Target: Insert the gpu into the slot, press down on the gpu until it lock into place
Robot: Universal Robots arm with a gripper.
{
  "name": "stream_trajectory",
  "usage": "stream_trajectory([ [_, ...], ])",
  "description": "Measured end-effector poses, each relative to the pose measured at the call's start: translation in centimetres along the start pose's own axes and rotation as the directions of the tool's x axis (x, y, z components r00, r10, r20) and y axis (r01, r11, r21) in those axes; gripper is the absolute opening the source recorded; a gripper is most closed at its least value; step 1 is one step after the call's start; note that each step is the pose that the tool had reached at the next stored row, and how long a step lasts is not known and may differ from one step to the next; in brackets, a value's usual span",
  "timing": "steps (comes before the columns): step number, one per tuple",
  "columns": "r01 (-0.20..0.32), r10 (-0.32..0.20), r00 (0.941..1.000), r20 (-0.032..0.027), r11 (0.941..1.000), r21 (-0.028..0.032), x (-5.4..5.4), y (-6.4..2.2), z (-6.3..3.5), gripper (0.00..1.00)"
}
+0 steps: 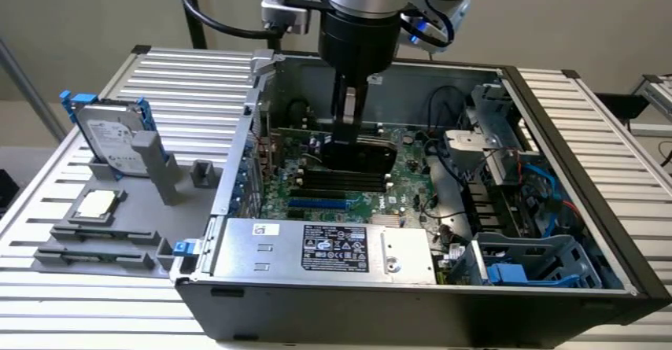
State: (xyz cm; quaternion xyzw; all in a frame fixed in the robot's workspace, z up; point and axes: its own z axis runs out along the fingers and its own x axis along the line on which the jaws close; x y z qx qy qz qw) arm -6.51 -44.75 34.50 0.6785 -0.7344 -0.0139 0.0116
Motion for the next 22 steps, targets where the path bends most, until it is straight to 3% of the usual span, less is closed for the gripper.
stream_trajectory([
  [10,0.011,-0.011,0.9999,0.0017,0.9999,0.0027,0.4,0.77,1.74,0.26],
  [22,0.011,-0.011,0.9999,0.0017,0.9999,0.0028,0.4,0.81,1.97,0.26],
])
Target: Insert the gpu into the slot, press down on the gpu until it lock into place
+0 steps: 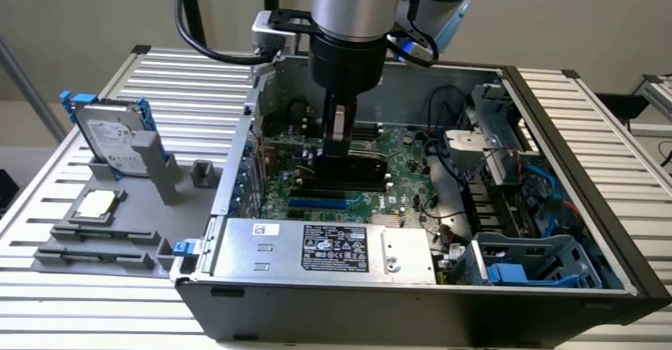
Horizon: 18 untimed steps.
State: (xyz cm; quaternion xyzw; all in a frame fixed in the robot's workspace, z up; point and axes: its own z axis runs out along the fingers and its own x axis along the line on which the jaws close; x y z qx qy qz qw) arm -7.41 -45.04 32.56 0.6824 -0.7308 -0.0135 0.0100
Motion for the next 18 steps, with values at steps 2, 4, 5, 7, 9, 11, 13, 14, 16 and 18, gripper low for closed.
stream_trajectory([
  [2,0.000,0.000,1.0000,-0.0002,1.0000,-0.0001,0.0,0.06,0.19,0.26],
  [4,0.000,0.000,1.0000,-0.0002,1.0000,-0.0001,0.0,0.11,0.39,0.26],
  [5,0.000,0.000,1.0000,-0.0001,1.0000,-0.0001,0.0,0.13,0.49,0.26],
  [7,0.000,0.000,1.0000,-0.0002,1.0000,-0.0001,0.0,0.17,0.66,0.26],
  [9,0.000,0.000,1.0000,-0.0001,1.0000,0.0000,0.0,0.23,0.84,0.26],
  [11,0.000,0.000,1.0000,-0.0002,1.0000,-0.0001,0.0,0.27,0.99,0.26],
  [13,-0.001,0.001,1.0000,-0.0003,1.0000,-0.0001,-0.1,0.34,1.13,0.26],
  [14,-0.001,0.001,1.0000,-0.0002,1.0000,-0.0001,-0.1,0.39,1.21,0.26],
  [16,-0.002,0.002,1.0000,0.0000,1.0000,-0.0001,-0.1,0.45,1.34,0.26],
  [18,-0.002,0.002,1.0000,-0.0002,1.0000,-0.0001,-0.1,0.48,1.43,0.26],
])
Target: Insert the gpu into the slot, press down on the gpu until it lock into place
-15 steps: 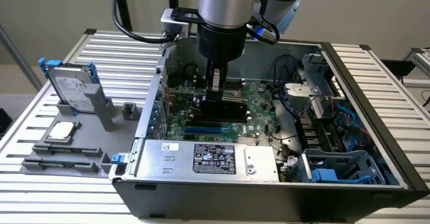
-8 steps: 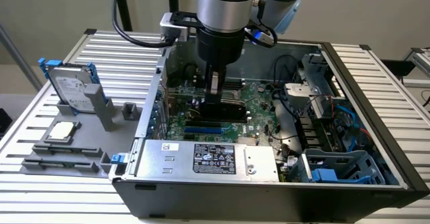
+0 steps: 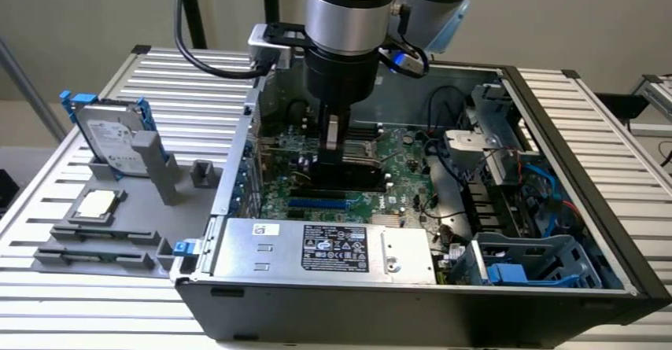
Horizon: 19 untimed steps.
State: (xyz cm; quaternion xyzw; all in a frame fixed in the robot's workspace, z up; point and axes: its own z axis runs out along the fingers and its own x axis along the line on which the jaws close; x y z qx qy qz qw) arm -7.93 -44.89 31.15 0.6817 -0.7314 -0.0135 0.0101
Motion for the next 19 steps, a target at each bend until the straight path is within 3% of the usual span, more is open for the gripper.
stream_trajectory([
  [19,-0.001,0.001,1.0000,0.0002,1.0000,0.0000,0.0,0.19,1.45,0.26],
])
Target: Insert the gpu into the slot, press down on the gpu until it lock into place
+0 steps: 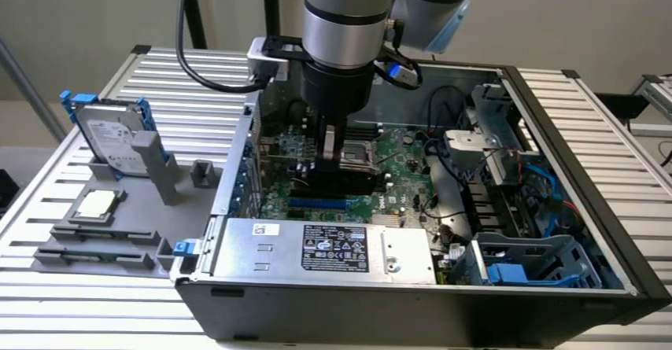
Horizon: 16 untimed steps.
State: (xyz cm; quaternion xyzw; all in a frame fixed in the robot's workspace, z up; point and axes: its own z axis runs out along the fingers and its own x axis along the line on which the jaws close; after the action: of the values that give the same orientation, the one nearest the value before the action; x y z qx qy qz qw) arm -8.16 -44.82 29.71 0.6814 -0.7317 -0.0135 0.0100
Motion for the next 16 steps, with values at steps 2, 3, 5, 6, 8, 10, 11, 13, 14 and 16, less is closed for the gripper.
stream_trajectory([
  [2,0.000,0.000,1.0000,-0.0001,1.0000,-0.0001,-0.01,0.03,0.11,0.26],
  [3,0.000,0.000,1.0000,0.0000,1.0000,-0.0001,-0.01,0.04,0.17,0.26],
  [5,0.000,0.000,1.0000,-0.0001,1.0000,-0.0003,0.00,0.08,0.27,0.26],
  [6,0.000,0.000,1.0000,0.0000,1.0000,-0.0002,0.00,0.09,0.33,0.26],
  [8,0.000,0.000,1.0000,-0.0002,1.0000,-0.0003,0.00,0.12,0.44,0.26],
  [10,0.000,0.000,1.0000,-0.0001,1.0000,-0.0003,0.00,0.17,0.60,0.26],
  [11,0.000,0.000,1.0000,-0.0001,1.0000,-0.0003,0.00,0.19,0.67,0.26],
  [13,0.000,0.000,1.0000,-0.0001,1.0000,-0.0003,-0.01,0.23,0.79,0.26],
  [14,0.000,0.000,1.0000,-0.0004,1.0000,-0.0004,-0.02,0.23,0.81,0.26],
  [16,-0.001,0.001,1.0000,-0.0001,1.0000,-0.0003,-0.05,0.24,0.89,0.26],
])
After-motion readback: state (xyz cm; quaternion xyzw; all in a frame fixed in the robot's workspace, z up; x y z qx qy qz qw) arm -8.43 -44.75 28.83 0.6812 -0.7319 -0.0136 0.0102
